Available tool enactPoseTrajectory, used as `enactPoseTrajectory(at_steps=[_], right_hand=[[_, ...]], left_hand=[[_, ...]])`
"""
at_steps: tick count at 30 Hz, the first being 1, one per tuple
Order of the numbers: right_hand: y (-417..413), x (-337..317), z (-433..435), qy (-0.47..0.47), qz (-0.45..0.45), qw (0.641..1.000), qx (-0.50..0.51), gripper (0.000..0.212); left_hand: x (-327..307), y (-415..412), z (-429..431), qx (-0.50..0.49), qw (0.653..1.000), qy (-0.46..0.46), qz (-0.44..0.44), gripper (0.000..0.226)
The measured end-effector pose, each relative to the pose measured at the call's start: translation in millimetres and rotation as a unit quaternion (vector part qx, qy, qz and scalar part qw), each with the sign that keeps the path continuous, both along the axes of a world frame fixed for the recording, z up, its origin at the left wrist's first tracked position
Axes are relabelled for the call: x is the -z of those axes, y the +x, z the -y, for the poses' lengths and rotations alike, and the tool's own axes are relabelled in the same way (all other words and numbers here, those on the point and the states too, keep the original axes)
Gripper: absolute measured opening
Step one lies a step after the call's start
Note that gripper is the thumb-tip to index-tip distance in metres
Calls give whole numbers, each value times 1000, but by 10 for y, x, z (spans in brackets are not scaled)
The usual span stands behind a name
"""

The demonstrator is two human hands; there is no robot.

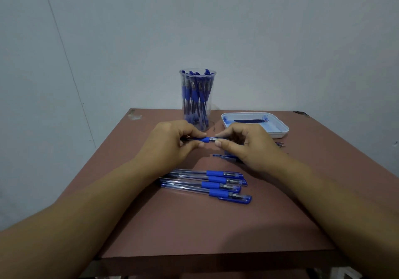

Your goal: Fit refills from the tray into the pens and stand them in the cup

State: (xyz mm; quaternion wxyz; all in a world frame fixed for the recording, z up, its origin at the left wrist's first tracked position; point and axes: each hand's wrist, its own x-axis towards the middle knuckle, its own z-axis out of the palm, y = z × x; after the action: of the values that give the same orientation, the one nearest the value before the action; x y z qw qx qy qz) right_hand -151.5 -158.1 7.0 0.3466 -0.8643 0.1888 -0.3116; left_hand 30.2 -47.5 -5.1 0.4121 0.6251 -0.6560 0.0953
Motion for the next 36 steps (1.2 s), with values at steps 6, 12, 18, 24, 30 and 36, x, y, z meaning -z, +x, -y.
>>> enactPoseTrajectory(at_steps=[6,12,18,24,30,36], right_hand=[[71,-62,-6,215,96,972,0,8],[99,-489,208,174,189,963,79,13],[127,-1105,575,79,255,955,128,18],[351,-1247,892,3,208,966,156,26],[721,-1074,960,-54,114,985,119,19],[865,-793,909,-108,28,992,59,21]], left_hand=[[-44,-126,24,4,997,-37,-71,26],[-397,221,72,-78,996,-42,11,70],[-663,591,338,-114,991,23,68,91],[-530,569,557,-86,993,-3,82,83],[-507,563,586,-97,990,-32,92,77],[-498,568,592,-89,992,-49,77,75]])
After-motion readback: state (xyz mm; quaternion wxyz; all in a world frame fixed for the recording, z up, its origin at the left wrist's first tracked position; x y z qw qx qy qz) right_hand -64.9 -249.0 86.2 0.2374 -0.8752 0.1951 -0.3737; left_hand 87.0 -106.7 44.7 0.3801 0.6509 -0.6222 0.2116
